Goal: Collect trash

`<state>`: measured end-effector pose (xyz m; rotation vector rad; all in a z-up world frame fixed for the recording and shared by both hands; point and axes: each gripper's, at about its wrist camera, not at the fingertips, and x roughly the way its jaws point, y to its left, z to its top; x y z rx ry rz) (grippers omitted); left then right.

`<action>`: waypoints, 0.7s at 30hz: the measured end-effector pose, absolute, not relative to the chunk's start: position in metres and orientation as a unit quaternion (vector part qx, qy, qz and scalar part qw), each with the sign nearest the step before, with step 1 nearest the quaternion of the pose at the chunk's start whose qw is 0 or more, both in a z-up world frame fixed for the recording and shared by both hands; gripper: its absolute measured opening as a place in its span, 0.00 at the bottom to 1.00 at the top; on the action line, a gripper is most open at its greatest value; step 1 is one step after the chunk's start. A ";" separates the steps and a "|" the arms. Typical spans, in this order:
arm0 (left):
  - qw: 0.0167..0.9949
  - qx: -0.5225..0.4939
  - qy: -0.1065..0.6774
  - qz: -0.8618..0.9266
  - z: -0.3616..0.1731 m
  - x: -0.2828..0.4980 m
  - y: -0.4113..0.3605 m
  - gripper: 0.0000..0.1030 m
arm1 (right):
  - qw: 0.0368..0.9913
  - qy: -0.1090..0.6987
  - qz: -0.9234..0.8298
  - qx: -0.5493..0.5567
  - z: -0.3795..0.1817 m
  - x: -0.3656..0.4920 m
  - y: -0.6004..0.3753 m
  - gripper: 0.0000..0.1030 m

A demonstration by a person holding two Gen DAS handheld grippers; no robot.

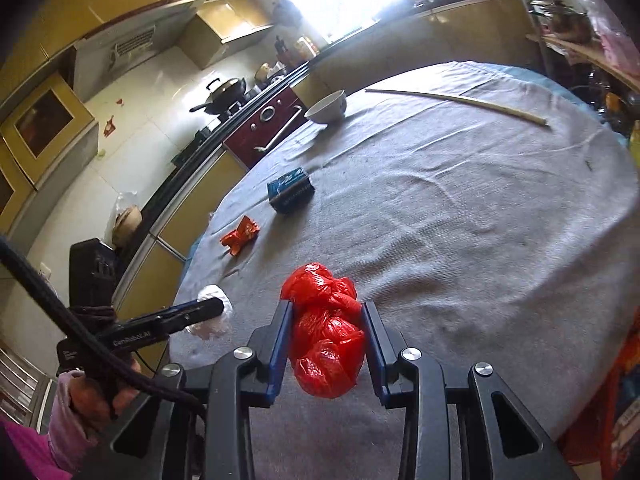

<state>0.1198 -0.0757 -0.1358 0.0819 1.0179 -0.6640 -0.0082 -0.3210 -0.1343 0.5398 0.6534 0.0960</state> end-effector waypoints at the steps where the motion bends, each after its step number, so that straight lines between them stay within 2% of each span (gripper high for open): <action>1: 0.822 0.044 0.473 -0.313 -0.132 0.117 -0.080 0.38 | 0.911 0.314 0.045 0.264 -0.133 -0.011 -0.323 0.36; 21: 0.830 0.157 0.401 -0.354 -0.089 0.065 -0.185 0.38 | 0.929 0.251 -0.021 0.272 -0.107 -0.079 -0.370 0.36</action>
